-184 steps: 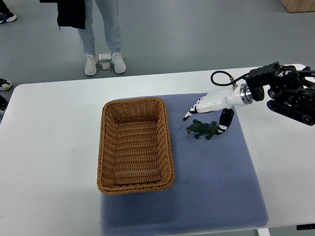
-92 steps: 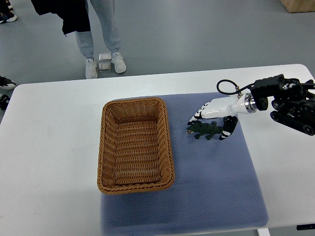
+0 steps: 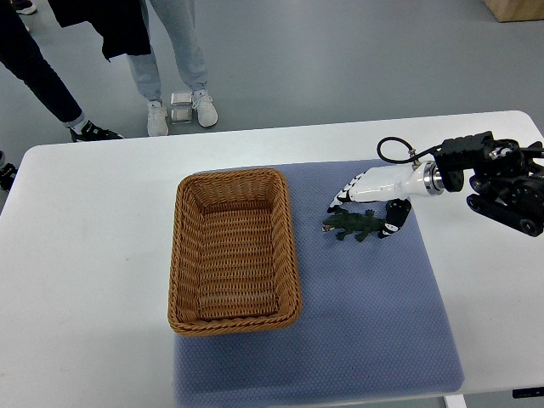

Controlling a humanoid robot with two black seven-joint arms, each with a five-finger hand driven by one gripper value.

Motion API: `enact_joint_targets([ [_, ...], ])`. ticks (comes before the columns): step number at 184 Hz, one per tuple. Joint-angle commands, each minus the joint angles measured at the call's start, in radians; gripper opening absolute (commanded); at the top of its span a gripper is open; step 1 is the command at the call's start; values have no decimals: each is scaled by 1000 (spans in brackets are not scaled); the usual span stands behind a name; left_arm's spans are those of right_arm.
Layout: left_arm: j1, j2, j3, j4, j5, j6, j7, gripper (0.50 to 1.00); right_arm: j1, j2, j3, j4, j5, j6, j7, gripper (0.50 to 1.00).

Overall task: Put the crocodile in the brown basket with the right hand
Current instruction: 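Close the right hand fingers around the crocodile's body, then lift the crocodile with the right hand toward the basket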

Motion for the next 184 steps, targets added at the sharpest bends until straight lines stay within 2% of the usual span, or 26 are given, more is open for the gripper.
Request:
enact_joint_targets([
  [1,0,0,0,0,0,0,0,1000,0,2,1,-1,1,0,0,868],
  [18,0,0,0,0,0,0,0,1000,0,2,0,-1,1,0,0,850],
  [29,0,0,0,0,0,0,0,1000,0,2,0,-2,1,0,0,797],
  [38,0,0,0,0,0,0,0,1000,-2,2,0,-2,1,0,0,772],
  [61,0,0,0,0,0,0,0,1000,-2,2,0,-4,0,-2,0,658],
  [93,0,0,0,0,0,0,0,1000,-2,2,0,-4,1,-2,0,568],
  [109,0,0,0,0,0,0,0,1000,1,2,0,-4,1,-2,0,549],
  [152,0,0,0,0,0,0,0,1000,4,0,1,-2,1,-2,0,539],
  [167,0,0,0,0,0,0,0,1000,6,0,6,-4,4,-2,0,509],
  [184,0,0,0,0,0,0,0,1000,7,-1,10,-4,12,-2,0,509],
])
